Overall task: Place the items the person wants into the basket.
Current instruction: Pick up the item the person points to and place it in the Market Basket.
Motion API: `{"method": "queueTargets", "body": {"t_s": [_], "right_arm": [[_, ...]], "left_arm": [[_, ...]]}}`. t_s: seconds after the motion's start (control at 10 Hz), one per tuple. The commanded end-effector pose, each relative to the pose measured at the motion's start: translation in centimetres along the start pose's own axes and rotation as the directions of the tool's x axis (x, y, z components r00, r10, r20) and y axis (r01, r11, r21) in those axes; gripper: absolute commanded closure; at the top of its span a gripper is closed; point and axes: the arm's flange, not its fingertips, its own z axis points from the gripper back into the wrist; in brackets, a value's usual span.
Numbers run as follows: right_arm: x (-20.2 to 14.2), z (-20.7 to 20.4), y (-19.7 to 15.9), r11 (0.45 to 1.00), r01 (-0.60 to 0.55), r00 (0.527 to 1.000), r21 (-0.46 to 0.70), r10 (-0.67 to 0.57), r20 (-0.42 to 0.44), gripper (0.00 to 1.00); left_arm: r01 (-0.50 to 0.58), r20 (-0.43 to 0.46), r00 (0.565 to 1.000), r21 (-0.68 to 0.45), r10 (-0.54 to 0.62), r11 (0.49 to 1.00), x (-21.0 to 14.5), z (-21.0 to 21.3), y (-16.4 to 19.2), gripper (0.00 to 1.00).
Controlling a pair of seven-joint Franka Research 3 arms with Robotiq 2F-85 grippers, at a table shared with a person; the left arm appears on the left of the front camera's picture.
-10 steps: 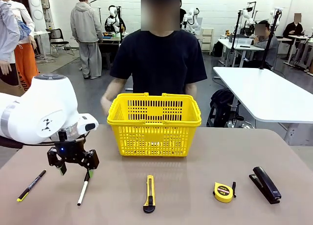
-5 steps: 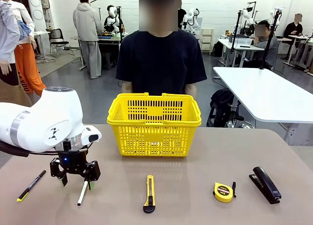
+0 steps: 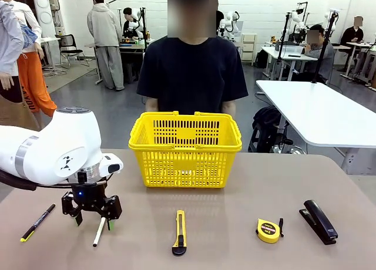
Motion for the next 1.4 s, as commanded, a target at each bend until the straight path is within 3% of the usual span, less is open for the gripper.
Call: {"method": "queueTargets", "body": {"t_s": [0.0,0.6,0.7,0.8,0.9,1.2,1.3], "right_arm": [[-0.08,-0.17,-0.07,1.000,0.001,1.000,0.002,-0.001,0.002,0.00],[-0.08,-0.17,-0.07,1.000,0.001,1.000,0.002,-0.001,0.002,0.00],[-0.08,-0.17,-0.07,1.000,0.001,1.000,0.002,-0.001,0.002,0.00],[-0.08,-0.17,-0.07,1.000,0.001,1.000,0.002,-0.001,0.002,0.00],[-0.08,-0.17,-0.07,1.000,0.001,1.000,0.002,-0.001,0.002,0.00],[-0.08,-0.17,-0.07,1.000,0.001,1.000,0.002,-0.001,0.002,0.00],[-0.08,-0.17,-0.07,1.000,0.001,1.000,0.002,-0.001,0.002,0.00]], "left_arm": [[0.008,0.012,1.000,-0.031,-0.008,0.999,-3.19,-1.50,0.83,0.00],[0.056,0.054,0.997,-0.052,-0.054,0.997,-3.09,-1.58,0.58,0.00],[0.071,0.050,0.996,-0.058,-0.068,0.996,-3.11,-1.56,0.58,0.39],[0.074,0.049,0.996,-0.059,-0.071,0.996,-3.12,-1.50,0.51,0.57],[0.077,0.048,0.996,-0.060,-0.075,0.995,-3.16,-1.49,0.49,0.98],[0.075,0.048,0.996,-0.061,-0.072,0.995,-3.18,-1.43,0.44,1.00],[0.073,0.048,0.996,-0.062,-0.071,0.995,-3.19,-1.40,0.45,0.94]]}}
